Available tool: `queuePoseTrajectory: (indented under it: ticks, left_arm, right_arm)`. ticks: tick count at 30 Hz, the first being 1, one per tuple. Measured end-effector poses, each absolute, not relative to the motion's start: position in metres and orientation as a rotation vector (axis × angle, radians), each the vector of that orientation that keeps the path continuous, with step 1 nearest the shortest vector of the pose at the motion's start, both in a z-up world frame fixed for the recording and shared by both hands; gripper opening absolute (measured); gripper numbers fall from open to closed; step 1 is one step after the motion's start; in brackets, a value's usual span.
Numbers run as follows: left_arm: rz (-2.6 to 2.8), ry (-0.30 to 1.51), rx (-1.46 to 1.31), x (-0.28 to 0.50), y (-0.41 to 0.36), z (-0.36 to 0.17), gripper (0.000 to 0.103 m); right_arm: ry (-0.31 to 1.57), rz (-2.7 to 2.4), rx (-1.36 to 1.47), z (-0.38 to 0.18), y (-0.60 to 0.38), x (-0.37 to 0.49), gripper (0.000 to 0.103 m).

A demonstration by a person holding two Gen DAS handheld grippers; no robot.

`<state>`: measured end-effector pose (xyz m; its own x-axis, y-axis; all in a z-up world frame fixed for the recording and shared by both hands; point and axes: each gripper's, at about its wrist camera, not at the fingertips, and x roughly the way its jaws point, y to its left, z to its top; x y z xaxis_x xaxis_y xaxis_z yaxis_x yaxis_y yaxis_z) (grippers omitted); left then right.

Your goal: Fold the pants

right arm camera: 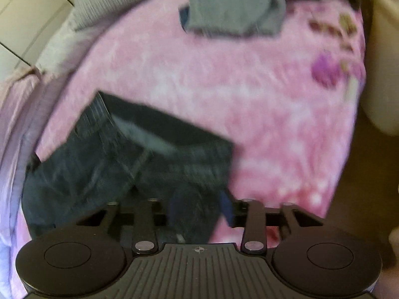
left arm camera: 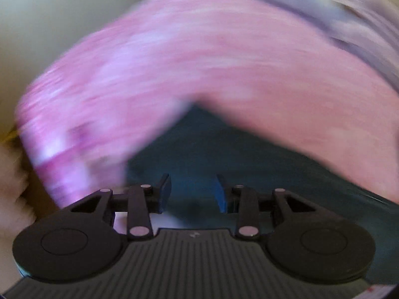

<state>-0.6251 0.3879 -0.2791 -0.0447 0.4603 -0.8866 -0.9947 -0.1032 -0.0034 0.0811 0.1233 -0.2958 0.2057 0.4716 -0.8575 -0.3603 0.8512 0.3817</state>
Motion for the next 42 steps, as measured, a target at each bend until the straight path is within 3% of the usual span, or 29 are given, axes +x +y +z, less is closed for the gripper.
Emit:
queuePoseTrajectory:
  ticks: [5,11,12,13,14,15,20,24,26,28,29,31,33,38,42]
  left_arm:
    - [0.921,0.753,-0.894,-0.430,0.441,-0.313,0.036]
    - [0.607,0.795,-0.940,-0.252,0.471,-0.368,0.050]
    - [0.633,0.836,-0.936,-0.237,0.476,-0.378,0.047]
    - [0.661,0.836,-0.927,-0.229,0.477,-0.380,0.036]
    - [0.669,0.816,-0.906,-0.226,0.479,-0.377,0.013]
    - [0.654,0.814,-0.883,-0.224,0.481,-0.372,0.000]
    - [0.732,0.825,-0.579,-0.261,0.505,-0.302,0.000]
    - [0.935,0.935,-0.319,-0.325,0.562,-0.234,0.001]
    - [1.039,1.026,-0.179,-0.352,0.596,-0.216,0.010]
    - [1.112,1.065,-0.118,-0.381,0.629,-0.206,0.030]
    - [1.150,1.066,-0.125,-0.397,0.642,-0.204,0.033]
    - [1.229,1.044,-0.216,-0.433,0.660,-0.206,0.044]
    - [1.301,0.985,-0.360,-0.464,0.662,-0.217,0.048]
    - [1.339,0.748,-0.866,-0.541,0.648,-0.271,0.049]
    - [1.324,0.568,-1.086,-0.552,0.671,-0.303,0.049]
  right_arm:
    - [1.184,0.690,-0.011,-0.304,0.178,0.074,0.047]
    - [1.211,0.703,-0.091,-0.327,0.201,0.056,0.047]
    - [1.213,0.699,-0.085,-0.331,0.198,0.056,0.047]
    - [1.217,0.693,-0.079,-0.334,0.196,0.057,0.047]
    - [1.222,0.684,-0.073,-0.336,0.193,0.058,0.047]
    - [1.230,0.674,-0.066,-0.338,0.190,0.060,0.047]
    - [1.259,0.649,-0.068,-0.340,0.191,0.068,0.047]
    - [1.256,0.640,-0.119,-0.340,0.200,0.065,0.047]
    - [1.252,0.634,-0.139,-0.341,0.203,0.063,0.048]
    - [1.248,0.626,-0.153,-0.341,0.206,0.061,0.048]
    - [1.247,0.621,-0.162,-0.341,0.208,0.060,0.048]
    - [1.245,0.612,-0.176,-0.340,0.211,0.059,0.048]
    - [1.244,0.603,-0.189,-0.340,0.213,0.058,0.048]
    - [1.235,0.564,-0.205,-0.341,0.219,0.055,0.049]
    - [1.211,0.535,-0.246,-0.344,0.227,0.049,0.050]
